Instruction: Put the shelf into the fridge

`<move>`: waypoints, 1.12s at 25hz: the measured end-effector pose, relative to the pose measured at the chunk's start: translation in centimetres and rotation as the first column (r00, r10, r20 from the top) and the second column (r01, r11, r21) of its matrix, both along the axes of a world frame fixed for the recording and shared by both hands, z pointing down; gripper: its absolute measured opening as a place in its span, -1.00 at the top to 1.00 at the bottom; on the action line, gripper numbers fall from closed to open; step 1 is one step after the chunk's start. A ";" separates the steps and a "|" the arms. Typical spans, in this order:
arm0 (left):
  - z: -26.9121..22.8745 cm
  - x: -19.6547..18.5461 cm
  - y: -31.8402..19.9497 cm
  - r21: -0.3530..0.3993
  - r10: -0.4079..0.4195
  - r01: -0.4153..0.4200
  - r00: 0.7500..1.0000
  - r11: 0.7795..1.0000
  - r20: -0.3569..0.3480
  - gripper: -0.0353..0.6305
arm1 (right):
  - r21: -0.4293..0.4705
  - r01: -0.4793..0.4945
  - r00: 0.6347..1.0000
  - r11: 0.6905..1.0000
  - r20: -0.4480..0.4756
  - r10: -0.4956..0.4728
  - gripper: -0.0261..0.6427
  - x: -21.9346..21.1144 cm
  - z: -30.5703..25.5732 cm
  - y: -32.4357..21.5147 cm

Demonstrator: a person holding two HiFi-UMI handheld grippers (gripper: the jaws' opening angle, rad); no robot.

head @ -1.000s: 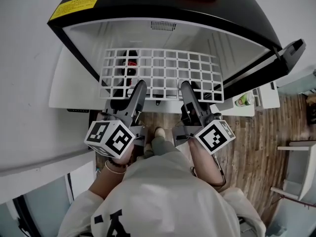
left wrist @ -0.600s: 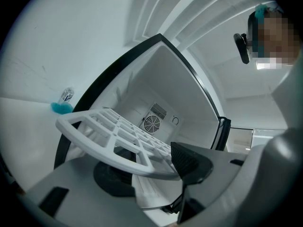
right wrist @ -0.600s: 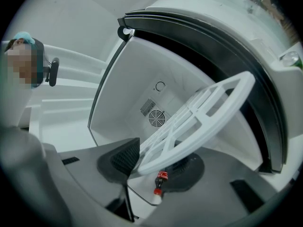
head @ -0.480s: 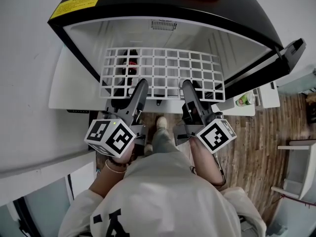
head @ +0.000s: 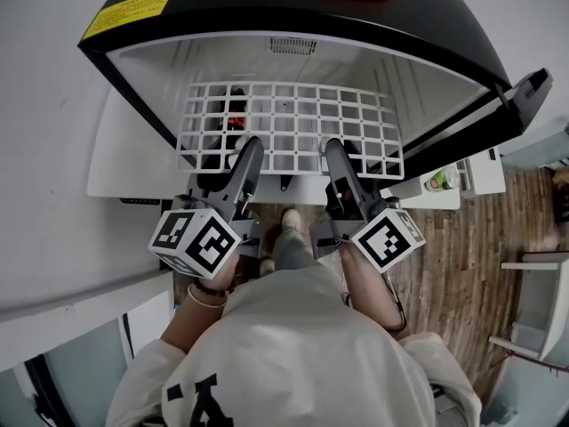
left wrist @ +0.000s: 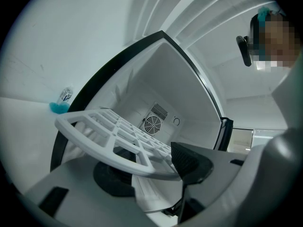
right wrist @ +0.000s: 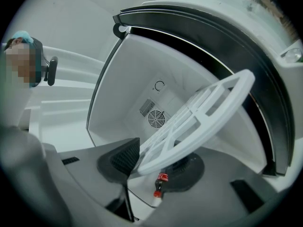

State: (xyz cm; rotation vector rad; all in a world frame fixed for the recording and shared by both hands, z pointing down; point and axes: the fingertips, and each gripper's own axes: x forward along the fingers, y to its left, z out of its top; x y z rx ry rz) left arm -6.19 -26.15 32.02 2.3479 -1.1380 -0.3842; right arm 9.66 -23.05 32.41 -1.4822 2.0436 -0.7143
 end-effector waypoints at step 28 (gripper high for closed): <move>-0.1 0.5 -2.1 -0.005 0.009 -0.009 1.000 1.000 0.000 0.22 | -0.009 0.006 1.000 1.000 0.004 -0.006 0.43 0.3 -0.1 -2.1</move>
